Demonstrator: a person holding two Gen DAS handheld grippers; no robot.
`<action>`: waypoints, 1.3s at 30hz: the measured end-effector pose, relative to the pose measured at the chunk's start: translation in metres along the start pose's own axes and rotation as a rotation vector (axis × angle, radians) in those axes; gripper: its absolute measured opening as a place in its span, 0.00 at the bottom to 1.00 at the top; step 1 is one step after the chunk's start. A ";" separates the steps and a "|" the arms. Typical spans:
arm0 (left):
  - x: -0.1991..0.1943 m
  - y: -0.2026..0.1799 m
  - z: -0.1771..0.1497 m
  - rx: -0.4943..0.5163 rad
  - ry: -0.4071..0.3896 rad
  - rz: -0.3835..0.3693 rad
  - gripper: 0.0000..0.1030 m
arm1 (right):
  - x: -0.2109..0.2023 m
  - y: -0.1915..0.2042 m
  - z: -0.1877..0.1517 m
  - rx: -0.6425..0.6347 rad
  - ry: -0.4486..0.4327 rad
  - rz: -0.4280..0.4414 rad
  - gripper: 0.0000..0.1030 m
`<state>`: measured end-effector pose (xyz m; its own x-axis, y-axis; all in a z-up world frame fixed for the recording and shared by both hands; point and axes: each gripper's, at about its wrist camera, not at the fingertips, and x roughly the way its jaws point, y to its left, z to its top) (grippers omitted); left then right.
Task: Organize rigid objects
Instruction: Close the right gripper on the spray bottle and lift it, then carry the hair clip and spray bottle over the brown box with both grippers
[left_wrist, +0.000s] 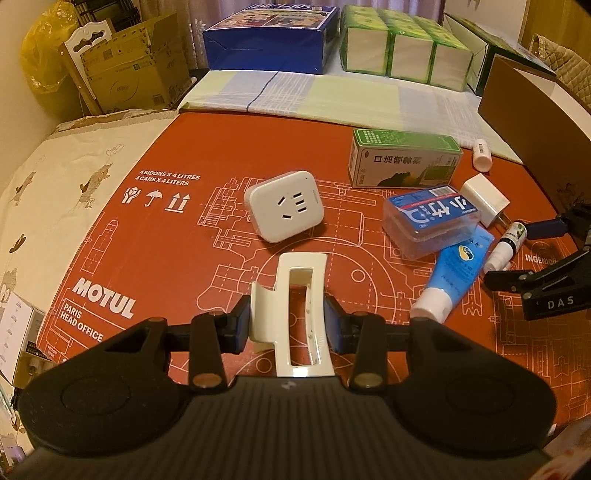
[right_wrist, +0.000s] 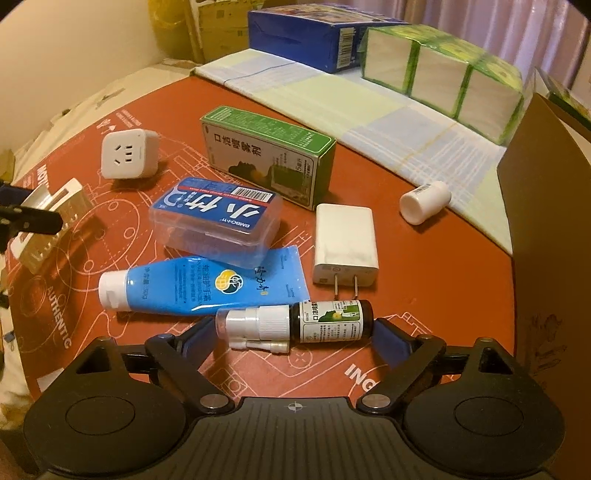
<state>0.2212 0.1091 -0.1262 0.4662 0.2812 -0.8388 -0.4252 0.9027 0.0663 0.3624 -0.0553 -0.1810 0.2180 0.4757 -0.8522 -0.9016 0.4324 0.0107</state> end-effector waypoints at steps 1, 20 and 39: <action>0.000 0.000 0.000 0.001 0.000 0.000 0.36 | 0.000 0.000 0.000 0.008 0.000 -0.003 0.85; -0.005 -0.013 0.017 0.075 -0.037 -0.061 0.36 | -0.027 -0.002 -0.001 0.068 -0.017 -0.017 0.83; -0.041 -0.086 0.074 0.229 -0.138 -0.251 0.36 | -0.115 -0.029 0.011 0.189 -0.132 -0.056 0.83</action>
<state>0.2964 0.0441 -0.0576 0.6409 0.0685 -0.7645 -0.1065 0.9943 -0.0002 0.3675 -0.1140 -0.0780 0.3236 0.5374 -0.7787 -0.8035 0.5907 0.0737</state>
